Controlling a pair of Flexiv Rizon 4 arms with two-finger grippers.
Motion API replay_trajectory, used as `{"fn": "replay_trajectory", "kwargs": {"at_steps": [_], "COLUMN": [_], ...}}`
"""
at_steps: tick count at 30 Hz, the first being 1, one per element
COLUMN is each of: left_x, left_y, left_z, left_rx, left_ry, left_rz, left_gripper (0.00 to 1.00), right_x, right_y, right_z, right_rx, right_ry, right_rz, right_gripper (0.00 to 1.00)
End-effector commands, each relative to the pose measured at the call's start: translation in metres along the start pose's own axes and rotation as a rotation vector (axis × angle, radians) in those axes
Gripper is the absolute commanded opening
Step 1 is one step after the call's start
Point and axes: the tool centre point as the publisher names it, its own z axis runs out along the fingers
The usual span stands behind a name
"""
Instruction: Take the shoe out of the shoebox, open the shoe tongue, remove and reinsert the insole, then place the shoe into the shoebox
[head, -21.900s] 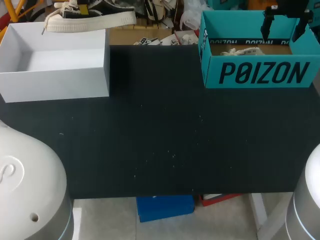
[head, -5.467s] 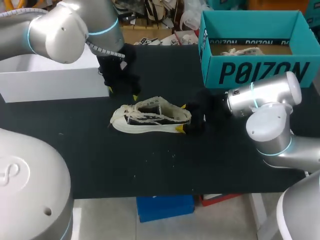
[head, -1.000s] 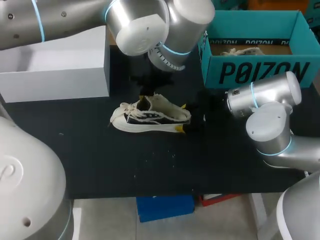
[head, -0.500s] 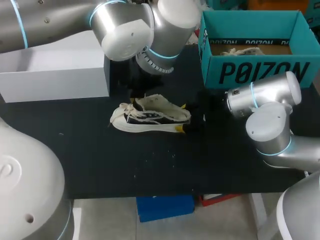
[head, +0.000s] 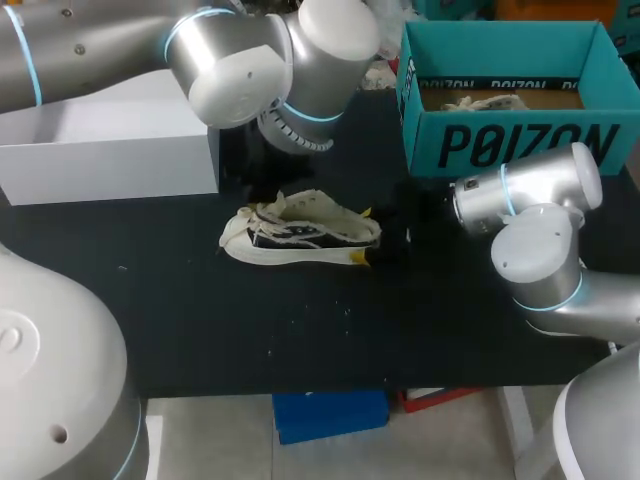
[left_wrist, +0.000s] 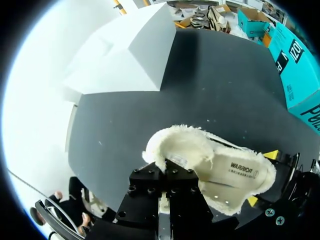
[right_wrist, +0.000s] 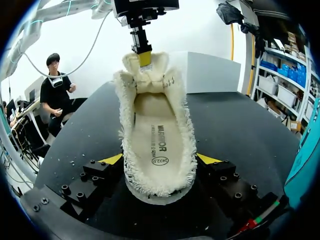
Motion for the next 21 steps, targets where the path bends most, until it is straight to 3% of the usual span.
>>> {"fn": "replay_trajectory", "kwargs": {"at_steps": [1,16,21], "left_x": [-0.004,-0.008,-0.006], "left_y": [-0.002,-0.003,-0.001], "left_z": [0.006,0.006,0.015], "left_rx": [-0.005,-0.005,-0.05], "left_ry": [0.002,0.002,-0.037], "left_rz": [-0.003,-0.008,-0.008], "left_gripper": [0.0,0.0,0.0], "right_x": [0.0,0.0,0.0], "right_y": [-0.001,-0.001,-0.001], "right_z": [0.002,0.002,0.002], "right_rx": [0.004,0.004,0.004], "right_ry": [-0.002,-0.002,-0.002], "right_rz": [0.002,0.002,0.002], "right_gripper": [0.0,0.0,0.0]}}
